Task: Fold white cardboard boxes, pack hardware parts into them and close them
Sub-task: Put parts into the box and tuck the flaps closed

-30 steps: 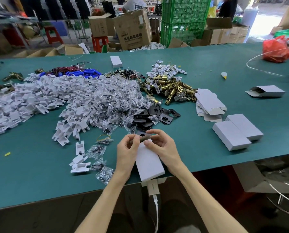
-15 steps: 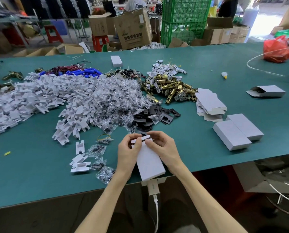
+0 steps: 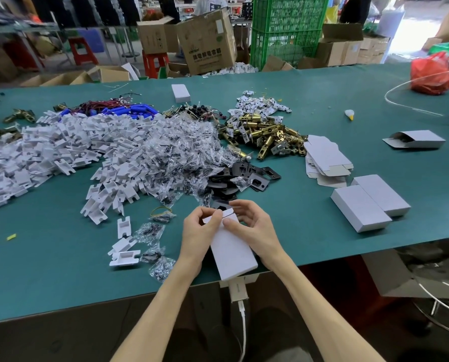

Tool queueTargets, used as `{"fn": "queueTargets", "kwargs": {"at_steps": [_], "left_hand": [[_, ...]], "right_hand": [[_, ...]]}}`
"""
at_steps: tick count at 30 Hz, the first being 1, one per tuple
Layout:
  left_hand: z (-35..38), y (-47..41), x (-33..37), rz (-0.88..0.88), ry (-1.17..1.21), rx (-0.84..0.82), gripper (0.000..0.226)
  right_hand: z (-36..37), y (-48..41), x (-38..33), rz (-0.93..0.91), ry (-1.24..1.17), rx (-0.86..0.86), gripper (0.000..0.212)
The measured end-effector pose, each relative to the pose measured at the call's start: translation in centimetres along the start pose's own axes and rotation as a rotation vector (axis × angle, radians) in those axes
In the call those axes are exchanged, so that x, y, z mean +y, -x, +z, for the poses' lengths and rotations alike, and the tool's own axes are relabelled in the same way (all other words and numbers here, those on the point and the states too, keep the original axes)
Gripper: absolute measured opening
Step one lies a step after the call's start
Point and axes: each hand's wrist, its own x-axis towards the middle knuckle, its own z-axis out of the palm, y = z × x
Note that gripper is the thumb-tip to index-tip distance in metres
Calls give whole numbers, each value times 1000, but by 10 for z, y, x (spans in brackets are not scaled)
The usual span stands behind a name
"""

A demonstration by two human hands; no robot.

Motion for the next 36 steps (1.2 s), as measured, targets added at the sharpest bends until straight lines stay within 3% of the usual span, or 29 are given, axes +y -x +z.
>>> {"fn": "queueTargets", "kwargs": {"at_steps": [9,20,28,36], "left_hand": [[-3,-3,9,-12,-6,-78,22],[-26,-17,14,1,-83,-249,14],[-12,-2,3,12,55,-234,10],[-1,6,-8,41,76,-83,12]], "right_hand": [[-2,1,1,-2,-2,-11,28],[-2,0,2,39,-6,22,20],[-5,0,5,41,-72,159,10],[-5,0,6,75,-86,201,15]]}}
